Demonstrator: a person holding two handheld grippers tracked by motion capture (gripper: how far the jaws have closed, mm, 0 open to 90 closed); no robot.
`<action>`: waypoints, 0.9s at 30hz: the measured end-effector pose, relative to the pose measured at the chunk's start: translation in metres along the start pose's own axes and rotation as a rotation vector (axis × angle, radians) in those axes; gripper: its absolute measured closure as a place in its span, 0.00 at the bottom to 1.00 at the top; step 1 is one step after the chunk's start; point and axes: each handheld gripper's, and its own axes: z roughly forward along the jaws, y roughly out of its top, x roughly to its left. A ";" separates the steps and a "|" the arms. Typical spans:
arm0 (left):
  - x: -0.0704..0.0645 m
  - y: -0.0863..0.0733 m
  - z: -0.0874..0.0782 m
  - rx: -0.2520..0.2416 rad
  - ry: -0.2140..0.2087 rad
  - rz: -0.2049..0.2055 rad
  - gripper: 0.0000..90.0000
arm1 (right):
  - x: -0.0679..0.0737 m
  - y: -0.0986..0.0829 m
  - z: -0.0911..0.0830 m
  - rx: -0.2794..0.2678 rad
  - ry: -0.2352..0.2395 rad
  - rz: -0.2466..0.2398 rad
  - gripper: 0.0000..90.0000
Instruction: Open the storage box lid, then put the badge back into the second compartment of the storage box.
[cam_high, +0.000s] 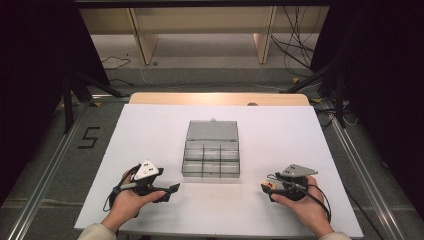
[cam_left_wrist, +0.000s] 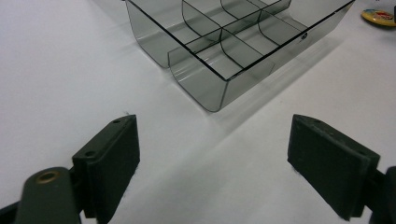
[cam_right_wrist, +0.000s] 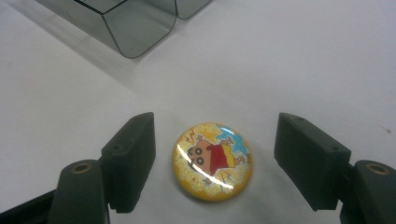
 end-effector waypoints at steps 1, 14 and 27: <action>0.000 0.000 0.000 0.003 -0.001 0.001 0.19 | 0.000 0.000 0.000 -0.003 0.000 -0.001 0.33; -0.001 0.001 0.001 0.002 0.001 0.001 0.18 | -0.002 -0.003 -0.003 -0.005 -0.001 0.006 0.32; 0.000 0.001 0.002 -0.001 -0.004 -0.005 0.19 | -0.002 -0.005 -0.002 0.000 0.002 -0.015 0.34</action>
